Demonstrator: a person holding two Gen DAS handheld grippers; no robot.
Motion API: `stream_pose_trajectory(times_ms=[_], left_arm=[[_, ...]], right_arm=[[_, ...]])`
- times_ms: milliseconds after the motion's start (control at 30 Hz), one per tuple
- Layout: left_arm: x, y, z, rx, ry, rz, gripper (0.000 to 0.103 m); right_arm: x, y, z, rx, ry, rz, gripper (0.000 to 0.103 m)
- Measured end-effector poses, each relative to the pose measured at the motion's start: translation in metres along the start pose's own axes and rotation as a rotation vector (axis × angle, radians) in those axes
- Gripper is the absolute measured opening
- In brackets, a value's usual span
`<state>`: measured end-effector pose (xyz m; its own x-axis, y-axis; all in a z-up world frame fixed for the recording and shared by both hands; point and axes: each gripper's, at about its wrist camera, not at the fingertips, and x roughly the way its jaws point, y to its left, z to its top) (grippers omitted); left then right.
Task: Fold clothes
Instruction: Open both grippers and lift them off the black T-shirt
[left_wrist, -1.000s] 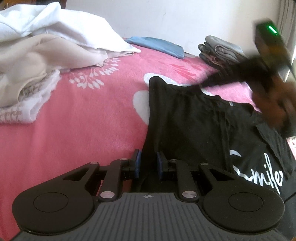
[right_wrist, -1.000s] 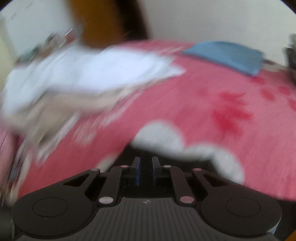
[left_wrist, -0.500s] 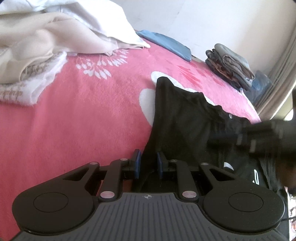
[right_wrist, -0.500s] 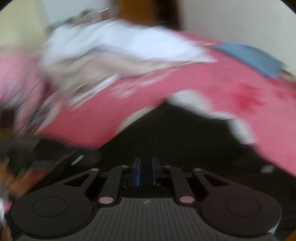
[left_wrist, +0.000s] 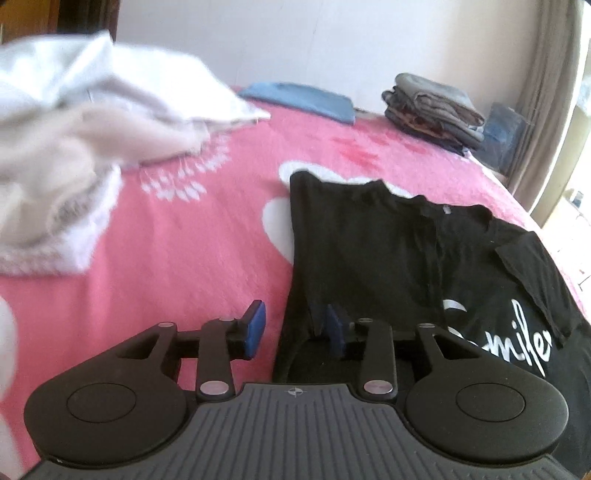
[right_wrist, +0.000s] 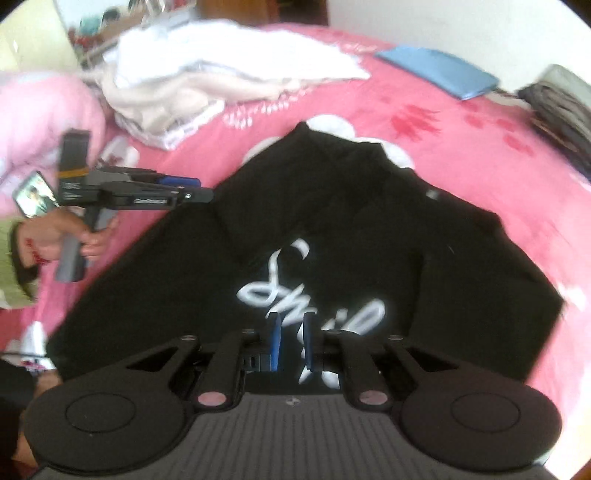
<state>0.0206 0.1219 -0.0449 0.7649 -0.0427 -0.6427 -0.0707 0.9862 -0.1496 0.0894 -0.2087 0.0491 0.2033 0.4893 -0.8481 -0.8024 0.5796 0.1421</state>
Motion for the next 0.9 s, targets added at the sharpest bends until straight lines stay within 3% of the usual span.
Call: stream_pose_trajectory(times_ms=[233, 333, 500, 900], left_arm=[[-0.058, -0.012, 0.007, 0.154, -0.052, 0.068, 0.048], [-0.082, -0.010, 0.009, 0.225, -0.048, 0.128, 0.048], [-0.124, 0.001, 0.002, 0.338, -0.027, 0.220, 0.050], [-0.131, -0.077, -0.073, 0.418, 0.130, -0.033, 0.050]], right_arm=[[-0.041, 0.014, -0.081, 0.204, -0.082, 0.007, 0.013], [-0.042, 0.019, -0.103, 0.237, -0.065, 0.016, 0.014], [-0.046, 0.030, -0.119, 0.183, -0.064, 0.002, 0.014], [-0.031, 0.054, -0.138, 0.197, -0.034, 0.048, 0.014]])
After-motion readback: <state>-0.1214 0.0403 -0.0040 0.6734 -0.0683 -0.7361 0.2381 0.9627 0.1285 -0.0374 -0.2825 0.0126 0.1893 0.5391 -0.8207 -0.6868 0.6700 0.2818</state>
